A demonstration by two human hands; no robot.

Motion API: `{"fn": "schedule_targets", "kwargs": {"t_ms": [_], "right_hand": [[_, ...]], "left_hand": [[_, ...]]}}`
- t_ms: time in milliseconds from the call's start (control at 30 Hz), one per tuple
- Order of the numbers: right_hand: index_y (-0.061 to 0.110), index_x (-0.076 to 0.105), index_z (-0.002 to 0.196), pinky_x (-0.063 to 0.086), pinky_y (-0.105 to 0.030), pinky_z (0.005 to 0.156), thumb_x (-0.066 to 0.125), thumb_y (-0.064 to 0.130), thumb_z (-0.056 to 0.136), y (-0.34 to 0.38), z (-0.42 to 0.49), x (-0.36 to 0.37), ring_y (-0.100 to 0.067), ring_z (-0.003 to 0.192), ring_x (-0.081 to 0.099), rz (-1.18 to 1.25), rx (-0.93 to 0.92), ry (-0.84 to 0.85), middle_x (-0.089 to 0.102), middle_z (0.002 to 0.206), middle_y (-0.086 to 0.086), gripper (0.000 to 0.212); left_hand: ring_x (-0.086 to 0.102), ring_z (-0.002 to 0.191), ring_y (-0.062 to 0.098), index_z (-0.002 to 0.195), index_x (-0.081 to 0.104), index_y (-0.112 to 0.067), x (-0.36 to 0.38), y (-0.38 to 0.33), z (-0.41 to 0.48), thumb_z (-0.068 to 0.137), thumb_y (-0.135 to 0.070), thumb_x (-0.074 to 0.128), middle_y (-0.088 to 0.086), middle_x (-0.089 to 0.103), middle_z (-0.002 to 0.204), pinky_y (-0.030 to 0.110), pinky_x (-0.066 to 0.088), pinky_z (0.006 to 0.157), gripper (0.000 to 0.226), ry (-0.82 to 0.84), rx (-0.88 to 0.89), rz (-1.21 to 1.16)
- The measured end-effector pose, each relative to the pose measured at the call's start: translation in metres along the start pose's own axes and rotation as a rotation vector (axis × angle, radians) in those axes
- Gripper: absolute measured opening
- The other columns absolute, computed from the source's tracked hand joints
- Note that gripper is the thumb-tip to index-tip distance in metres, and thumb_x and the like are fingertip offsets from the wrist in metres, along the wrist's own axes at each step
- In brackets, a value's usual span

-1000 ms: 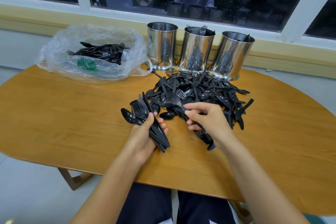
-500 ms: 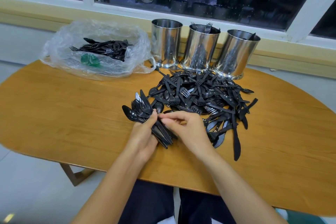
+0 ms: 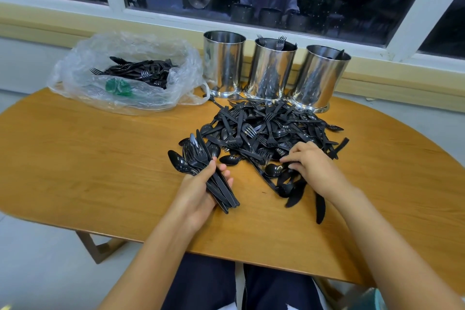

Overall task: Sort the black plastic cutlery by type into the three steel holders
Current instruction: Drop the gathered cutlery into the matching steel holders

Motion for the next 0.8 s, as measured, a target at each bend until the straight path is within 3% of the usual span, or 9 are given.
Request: {"fn": "schedule_targets", "kwargs": {"t_ms": [133,267,467,600,733,800], "right_hand": [[0.023,0.064,0.122,0.043,-0.029,0.086,0.057,0.023,0.096,0.009,0.004,-0.001,-0.014,0.113,0.04,-0.113,-0.046,0.051,0.055,0.116,0.005,0.027],[0.022,0.063,0.103,0.044,-0.029,0.078,0.064,0.027,0.091,0.013,0.005,-0.002,-0.014,0.106,0.043,-0.109,-0.092,0.001,0.059,0.103,0.007,0.013],[0.028,0.061,0.095,0.042,-0.027,0.083,0.067,0.03,0.088,0.016,0.002,-0.009,-0.011,0.095,0.048,0.072,-0.072,-0.169,0.051,0.102,0.009,0.009],[0.029,0.063,0.091,0.047,-0.031,0.08,0.069,0.032,0.086,0.027,0.009,-0.025,-0.006,0.091,0.054,0.191,-0.087,-0.252,0.06,0.092,0.016,0.008],[0.026,0.068,0.101,0.051,-0.035,0.08,0.068,0.033,0.088,0.031,0.023,-0.031,-0.01,0.094,0.061,0.208,0.013,-0.205,0.068,0.097,0.013,0.015],[0.022,0.069,0.111,0.052,-0.03,0.083,0.065,0.024,0.091,0.031,0.028,-0.029,-0.01,0.09,0.061,0.291,0.056,-0.133,0.069,0.099,0.006,0.02]], "left_hand": [[0.066,0.083,0.02,0.107,0.065,-0.006,-0.001,0.0,-0.001,0.099,-0.012,0.053,0.009,0.069,0.087,0.036,0.054,0.075,0.016,-0.009,-0.002,0.02],[0.066,0.084,0.02,0.109,0.064,-0.007,-0.002,0.001,-0.001,0.098,-0.013,0.055,0.009,0.069,0.089,0.037,0.055,0.075,0.016,-0.01,-0.011,0.027],[0.065,0.08,0.019,0.107,0.064,-0.007,0.001,0.002,0.0,0.098,-0.012,0.053,0.008,0.068,0.085,0.037,0.055,0.075,0.015,0.002,-0.025,0.018],[0.064,0.078,0.019,0.105,0.064,-0.006,0.005,0.002,0.002,0.098,-0.011,0.054,0.009,0.068,0.084,0.037,0.055,0.077,0.014,-0.005,-0.036,0.003],[0.064,0.077,0.019,0.099,0.065,-0.005,0.009,0.003,0.004,0.097,-0.011,0.055,0.009,0.068,0.083,0.037,0.056,0.075,0.012,-0.012,-0.046,-0.009],[0.064,0.077,0.019,0.1,0.064,-0.005,0.01,0.003,0.005,0.097,-0.011,0.056,0.009,0.067,0.083,0.037,0.056,0.076,0.011,-0.009,-0.049,-0.012]]}}
Point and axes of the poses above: each hand's wrist, its own z-axis towards the middle knuckle, its own x-axis out of the palm, y = z × x, the point moved 5 cm from there along z, towards the middle knuckle
